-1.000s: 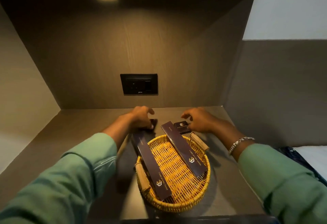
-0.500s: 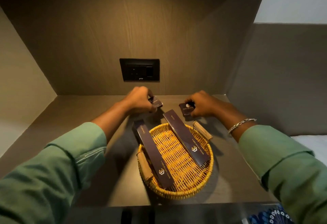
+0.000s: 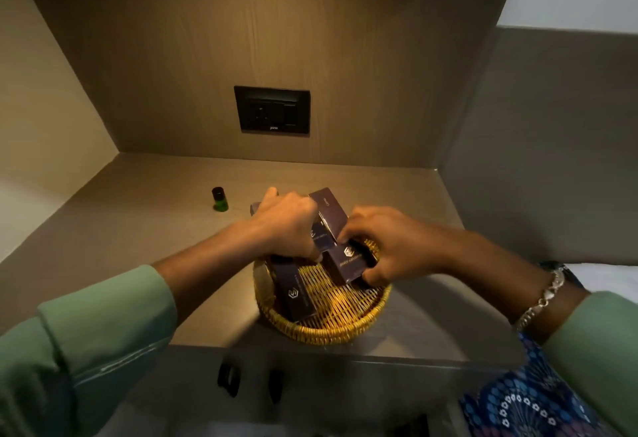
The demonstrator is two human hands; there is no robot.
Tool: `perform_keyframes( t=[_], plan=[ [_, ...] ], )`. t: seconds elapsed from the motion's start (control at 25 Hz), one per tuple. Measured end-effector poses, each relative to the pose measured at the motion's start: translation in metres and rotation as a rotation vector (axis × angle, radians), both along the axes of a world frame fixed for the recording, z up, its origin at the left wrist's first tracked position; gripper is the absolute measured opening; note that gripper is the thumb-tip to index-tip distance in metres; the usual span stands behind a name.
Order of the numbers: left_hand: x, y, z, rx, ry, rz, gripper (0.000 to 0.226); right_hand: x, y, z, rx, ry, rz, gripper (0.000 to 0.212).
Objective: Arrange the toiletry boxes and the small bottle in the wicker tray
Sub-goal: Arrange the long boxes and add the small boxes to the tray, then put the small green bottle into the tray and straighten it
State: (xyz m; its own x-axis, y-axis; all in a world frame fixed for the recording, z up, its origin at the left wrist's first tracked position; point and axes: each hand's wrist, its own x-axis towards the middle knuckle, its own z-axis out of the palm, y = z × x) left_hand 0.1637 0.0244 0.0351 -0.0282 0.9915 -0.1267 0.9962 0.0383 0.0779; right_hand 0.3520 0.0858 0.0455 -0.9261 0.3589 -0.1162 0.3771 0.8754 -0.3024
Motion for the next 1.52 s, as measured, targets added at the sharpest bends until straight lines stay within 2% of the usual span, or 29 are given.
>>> perform_keyframes(
  t=[0.2, 0.36, 0.44, 0.52, 0.6, 0.64, 0.68, 0.76, 0.84, 0.88, 0.96, 1.12, 1.28, 1.4, 1.52],
  plan=[
    [0.013, -0.007, -0.017, -0.021, 0.106, -0.021, 0.054, -0.007, -0.021, -0.019, 0.121, -0.08, 0.134, 0.048],
    [0.012, -0.009, -0.023, -0.047, 0.087, -0.001, 0.058, -0.003, -0.02, -0.025, 0.077, -0.048, 0.13, 0.047],
    [0.01, -0.009, -0.02, -0.024, 0.019, 0.015, 0.06, 0.002, -0.018, -0.027, 0.052, -0.03, 0.118, 0.045],
    [-0.001, -0.008, -0.008, 0.154, -0.121, 0.068, 0.052, 0.008, -0.013, -0.025, 0.03, 0.036, 0.091, 0.037],
    [-0.028, -0.006, 0.004, 0.478, -0.284, 0.224, 0.034, 0.015, -0.007, -0.021, 0.025, 0.151, 0.02, 0.029],
    [-0.049, -0.006, 0.007, 0.612, -0.32, 0.331, 0.027, 0.018, -0.003, -0.018, 0.019, 0.211, -0.025, 0.025],
    [-0.072, -0.006, 0.008, 0.666, -0.308, 0.441, 0.025, 0.022, 0.001, -0.017, 0.021, 0.263, -0.067, 0.022],
    [-0.114, -0.004, -0.001, 0.51, -0.276, 0.601, 0.035, 0.031, 0.006, -0.016, 0.048, 0.324, -0.138, 0.023],
    [-0.138, -0.003, -0.02, 0.278, -0.394, 0.639, 0.037, 0.035, 0.011, -0.018, 0.101, 0.346, -0.202, 0.025],
    [-0.142, -0.002, -0.028, 0.233, -0.43, 0.631, 0.032, 0.035, 0.014, -0.021, 0.132, 0.354, -0.224, 0.024],
    [-0.147, 0.002, -0.036, 0.276, -0.427, 0.62, 0.018, 0.035, 0.02, -0.025, 0.156, 0.366, -0.267, 0.025],
    [-0.141, 0.005, -0.014, 0.398, -0.45, 0.594, 0.007, 0.032, 0.027, -0.036, 0.039, 0.366, -0.38, 0.023],
    [-0.093, -0.002, 0.029, 0.546, -0.438, 0.222, 0.011, 0.028, 0.027, -0.045, -0.03, 0.401, -0.436, 0.016],
    [-0.046, -0.005, 0.029, 0.396, -0.393, -0.026, 0.017, 0.028, 0.025, -0.044, -0.052, 0.415, -0.47, 0.017],
    [-0.026, 0.003, 0.008, 0.211, -0.131, -0.053, 0.026, 0.026, 0.023, -0.045, -0.063, 0.428, -0.481, 0.018]
  ],
)
